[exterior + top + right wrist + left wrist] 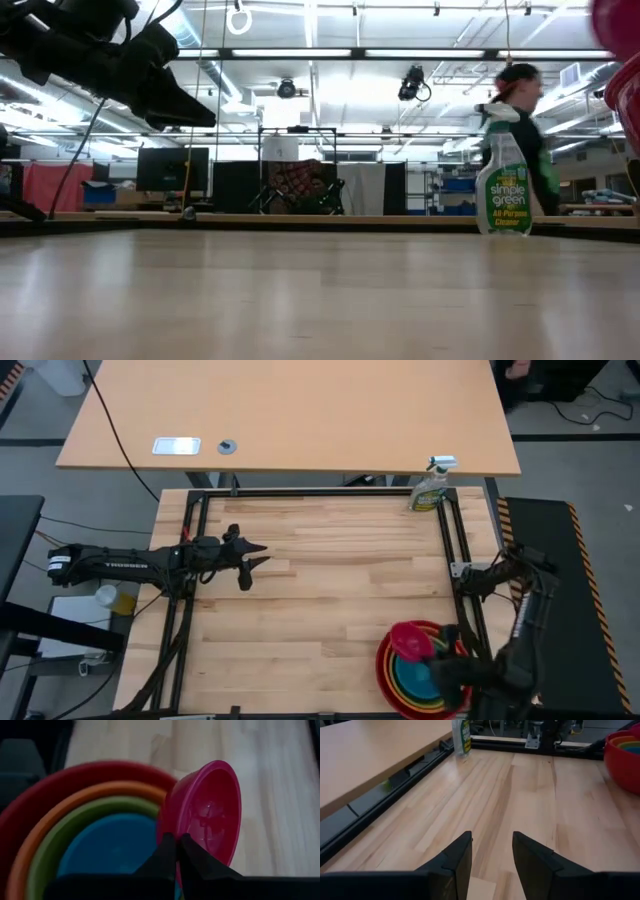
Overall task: Nest bowls inside each other
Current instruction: Stack the pink bowl on top of the blue bowl, then return to Home Position
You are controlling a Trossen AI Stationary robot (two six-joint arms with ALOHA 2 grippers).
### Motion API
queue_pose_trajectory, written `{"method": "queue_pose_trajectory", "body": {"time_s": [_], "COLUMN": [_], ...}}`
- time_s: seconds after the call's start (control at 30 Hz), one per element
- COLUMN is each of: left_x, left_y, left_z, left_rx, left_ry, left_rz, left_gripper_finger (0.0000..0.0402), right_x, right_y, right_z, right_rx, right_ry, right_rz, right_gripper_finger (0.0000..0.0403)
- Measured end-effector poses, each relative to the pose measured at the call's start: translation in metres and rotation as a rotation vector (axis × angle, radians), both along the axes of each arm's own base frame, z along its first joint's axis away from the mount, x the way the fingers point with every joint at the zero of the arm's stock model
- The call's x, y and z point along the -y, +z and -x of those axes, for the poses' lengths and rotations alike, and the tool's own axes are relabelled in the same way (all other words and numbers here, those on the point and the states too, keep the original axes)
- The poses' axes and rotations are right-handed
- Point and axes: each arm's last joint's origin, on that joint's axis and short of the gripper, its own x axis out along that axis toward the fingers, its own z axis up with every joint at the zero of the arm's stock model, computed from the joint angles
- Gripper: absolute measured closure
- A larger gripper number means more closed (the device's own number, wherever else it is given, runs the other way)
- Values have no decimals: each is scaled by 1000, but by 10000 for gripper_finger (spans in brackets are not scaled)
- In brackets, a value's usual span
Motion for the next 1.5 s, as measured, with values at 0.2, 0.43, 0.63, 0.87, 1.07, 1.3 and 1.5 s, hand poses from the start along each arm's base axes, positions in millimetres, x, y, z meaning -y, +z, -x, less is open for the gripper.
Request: {"method": "queue_pose_trajectory", "body": {"time_s": [0.2, 0.43, 0.63, 0.87, 1.07, 1.3, 1.5], "left_x": [0, 0, 0, 0, 0, 1, 6], "left_y": [0, 0, 3, 5, 10, 17, 23], "left_z": [0, 0, -1, -1, -3, -3, 1], "left_rx": [14, 49, 87, 111, 162, 233, 244], "left_ry": [13, 42, 44, 48, 43, -5, -173], "left_rz": [42, 134, 146, 161, 156, 184, 127], "left_gripper_finger": [257, 257, 257, 257, 257, 257, 257], "right_x": [-11, -18, -9, -8, -5, 17, 56], "right_y": [-2, -27, -58, -81, -77, -49, -18], "right_z": [23, 26, 13, -3, -8, -14, -15], "right_rx": [-89, -139, -191, -299, -391, -271, 36], "right_ry": [-3, 4, -23, -28, -117, -183, -184], "right_rz": [-95, -156, -155, -294, -419, -470, -371], "right_gripper_finger": [391, 390, 388, 364, 289, 265, 285]}}
